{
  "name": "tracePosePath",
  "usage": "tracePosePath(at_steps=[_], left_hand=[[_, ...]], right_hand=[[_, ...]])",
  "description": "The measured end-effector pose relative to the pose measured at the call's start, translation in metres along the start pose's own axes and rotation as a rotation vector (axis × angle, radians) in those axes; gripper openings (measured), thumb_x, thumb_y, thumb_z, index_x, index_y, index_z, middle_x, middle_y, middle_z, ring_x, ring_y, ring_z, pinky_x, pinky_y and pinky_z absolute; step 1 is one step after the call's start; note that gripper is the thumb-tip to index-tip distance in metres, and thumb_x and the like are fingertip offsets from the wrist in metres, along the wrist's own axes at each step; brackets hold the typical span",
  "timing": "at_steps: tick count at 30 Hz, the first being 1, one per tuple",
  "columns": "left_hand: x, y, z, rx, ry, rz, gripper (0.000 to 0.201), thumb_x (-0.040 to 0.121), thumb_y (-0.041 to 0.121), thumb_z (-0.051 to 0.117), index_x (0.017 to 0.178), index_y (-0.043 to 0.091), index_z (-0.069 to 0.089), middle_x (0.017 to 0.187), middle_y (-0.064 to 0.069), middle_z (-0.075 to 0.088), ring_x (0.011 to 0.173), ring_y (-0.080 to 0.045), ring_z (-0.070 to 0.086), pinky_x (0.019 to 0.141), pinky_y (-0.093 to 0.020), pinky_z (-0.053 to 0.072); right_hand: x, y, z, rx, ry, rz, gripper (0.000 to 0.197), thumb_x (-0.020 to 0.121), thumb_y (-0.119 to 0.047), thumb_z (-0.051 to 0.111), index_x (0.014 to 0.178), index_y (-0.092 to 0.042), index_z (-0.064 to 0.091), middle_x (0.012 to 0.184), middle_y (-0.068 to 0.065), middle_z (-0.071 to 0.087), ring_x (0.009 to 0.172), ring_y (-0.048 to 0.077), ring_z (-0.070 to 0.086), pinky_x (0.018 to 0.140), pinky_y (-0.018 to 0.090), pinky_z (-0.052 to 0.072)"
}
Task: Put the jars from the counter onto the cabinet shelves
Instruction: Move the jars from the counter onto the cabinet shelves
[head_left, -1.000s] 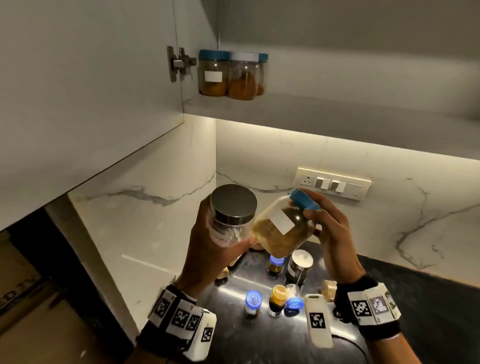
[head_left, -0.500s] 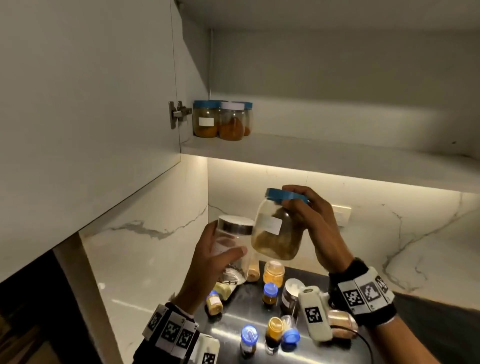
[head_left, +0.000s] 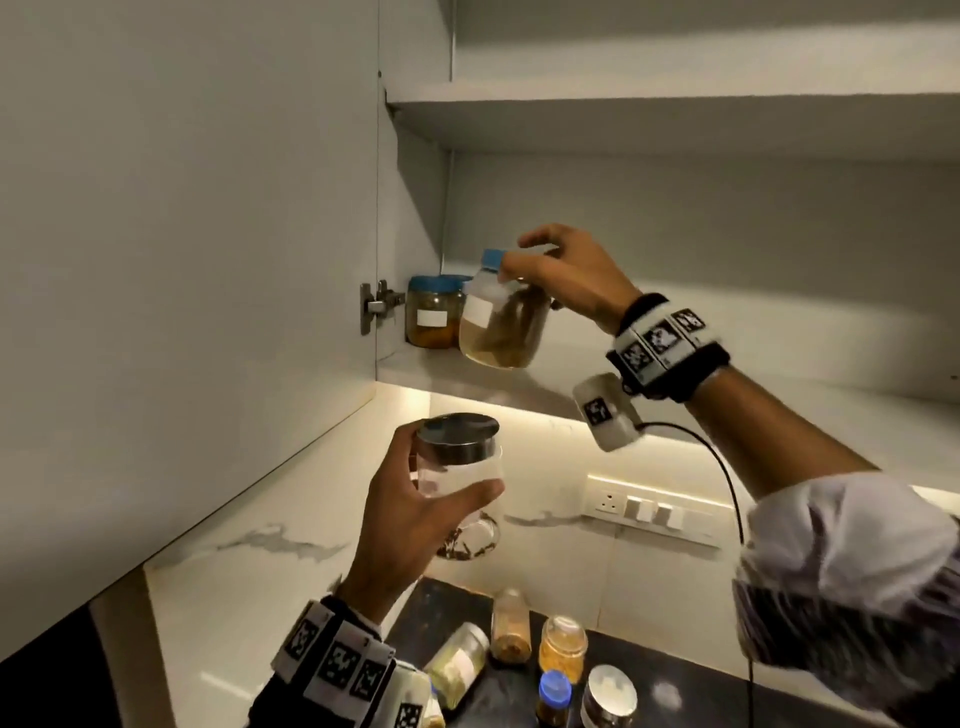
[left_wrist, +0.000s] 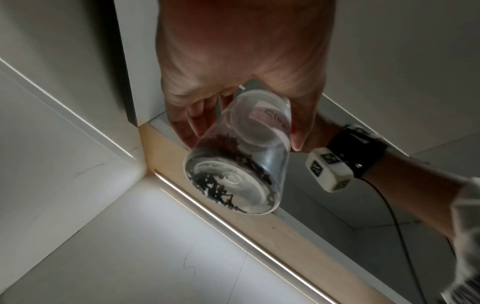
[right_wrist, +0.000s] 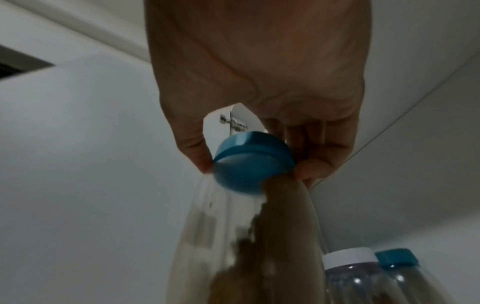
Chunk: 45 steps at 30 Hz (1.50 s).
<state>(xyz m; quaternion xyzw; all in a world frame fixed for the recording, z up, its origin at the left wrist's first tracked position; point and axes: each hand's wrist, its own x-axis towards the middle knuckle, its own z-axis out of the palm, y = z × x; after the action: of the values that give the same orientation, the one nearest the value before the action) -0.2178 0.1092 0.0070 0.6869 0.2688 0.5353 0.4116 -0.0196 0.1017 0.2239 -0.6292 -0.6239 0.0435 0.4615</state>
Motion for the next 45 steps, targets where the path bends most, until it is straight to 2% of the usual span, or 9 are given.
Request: tracePosePath(at_steps=[3, 8, 11, 21, 26, 32, 40, 42, 45], left_hand=[[0.003, -0.006, 0.000, 0.010, 0.007, 0.001, 0.085, 0.051, 0.065, 0.084, 0.126, 0.036, 0.057, 0.120, 0.017, 0.069, 0.112, -0.009, 0.065, 0.095, -0.037, 0.059], [0.005, -0.024, -0.002, 0.077, 0.047, -0.006, 0.088, 0.051, 0.065, 0.084, 0.128, 0.033, 0.057, 0.121, 0.016, 0.069, 0.111, -0.012, 0.067, 0.093, -0.031, 0.060], [0.010, -0.031, -0.004, 0.103, 0.079, -0.007, 0.084, 0.054, 0.055, 0.087, 0.129, 0.032, 0.057, 0.120, 0.017, 0.069, 0.109, -0.008, 0.067, 0.089, -0.021, 0.059], [0.051, -0.005, -0.007, 0.073, 0.071, 0.042, 0.069, 0.062, 0.046, 0.091, 0.122, 0.036, 0.058, 0.114, 0.021, 0.069, 0.108, -0.007, 0.065, 0.091, -0.040, 0.062], [0.072, 0.010, -0.008, 0.052, 0.066, 0.042, 0.078, 0.058, 0.050, 0.090, 0.126, 0.034, 0.057, 0.118, 0.015, 0.070, 0.108, -0.018, 0.068, 0.087, -0.049, 0.063], [0.072, 0.011, -0.001, 0.047, 0.053, 0.045, 0.089, 0.049, 0.062, 0.085, 0.129, 0.035, 0.056, 0.123, 0.012, 0.069, 0.113, -0.021, 0.067, 0.093, -0.051, 0.061], [0.076, 0.014, 0.006, 0.064, 0.088, 0.048, 0.082, 0.049, 0.065, 0.084, 0.121, 0.036, 0.058, 0.114, 0.016, 0.071, 0.106, -0.018, 0.069, 0.091, -0.049, 0.062], [0.077, 0.019, 0.008, 0.078, 0.096, 0.065, 0.079, 0.053, 0.062, 0.086, 0.122, 0.036, 0.058, 0.113, 0.019, 0.070, 0.107, -0.013, 0.067, 0.092, -0.046, 0.061], [0.084, 0.031, 0.014, 0.083, 0.104, 0.109, 0.077, 0.061, 0.057, 0.090, 0.127, 0.033, 0.057, 0.118, 0.017, 0.068, 0.108, -0.005, 0.064, 0.093, -0.039, 0.059]], right_hand=[[0.053, -0.003, 0.019, -0.193, -0.129, -0.014, 0.086, 0.073, -0.058, 0.075, 0.145, -0.017, 0.053, 0.128, 0.007, 0.064, 0.114, 0.027, 0.065, 0.098, 0.046, 0.058], [0.109, -0.005, 0.058, -0.458, -0.384, -0.074, 0.071, 0.080, -0.036, 0.081, 0.144, -0.017, 0.057, 0.130, 0.006, 0.065, 0.113, 0.028, 0.065, 0.090, 0.039, 0.061], [0.127, -0.003, 0.077, -0.580, -0.513, -0.095, 0.068, 0.078, -0.026, 0.080, 0.141, -0.019, 0.056, 0.130, 0.005, 0.065, 0.117, 0.028, 0.063, 0.098, 0.044, 0.059], [0.143, 0.009, 0.102, -0.826, -0.456, -0.288, 0.068, 0.091, -0.028, 0.073, 0.154, -0.019, 0.049, 0.145, 0.010, 0.062, 0.128, 0.031, 0.061, 0.107, 0.043, 0.053], [0.140, 0.012, 0.098, -0.732, -0.582, -0.217, 0.076, 0.097, -0.037, 0.067, 0.163, -0.024, 0.032, 0.161, 0.008, 0.046, 0.144, 0.030, 0.048, 0.116, 0.043, 0.040], [0.138, 0.023, 0.107, -0.788, -0.418, -0.257, 0.080, 0.086, -0.053, 0.077, 0.155, -0.027, 0.047, 0.144, 0.004, 0.063, 0.127, 0.028, 0.061, 0.108, 0.043, 0.050], [0.122, 0.026, 0.092, -0.744, -0.399, -0.257, 0.090, 0.090, -0.063, 0.068, 0.161, -0.024, 0.031, 0.155, 0.009, 0.054, 0.136, 0.031, 0.056, 0.111, 0.047, 0.046], [0.102, 0.017, 0.069, -0.623, -0.386, -0.226, 0.074, 0.096, -0.063, 0.059, 0.156, -0.023, 0.041, 0.154, 0.008, 0.055, 0.134, 0.029, 0.057, 0.111, 0.047, 0.047], [0.057, 0.006, 0.028, -0.307, -0.443, -0.136, 0.032, 0.106, -0.053, 0.049, 0.117, -0.027, 0.066, 0.121, 0.003, 0.072, 0.108, 0.023, 0.070, 0.091, 0.041, 0.059]])
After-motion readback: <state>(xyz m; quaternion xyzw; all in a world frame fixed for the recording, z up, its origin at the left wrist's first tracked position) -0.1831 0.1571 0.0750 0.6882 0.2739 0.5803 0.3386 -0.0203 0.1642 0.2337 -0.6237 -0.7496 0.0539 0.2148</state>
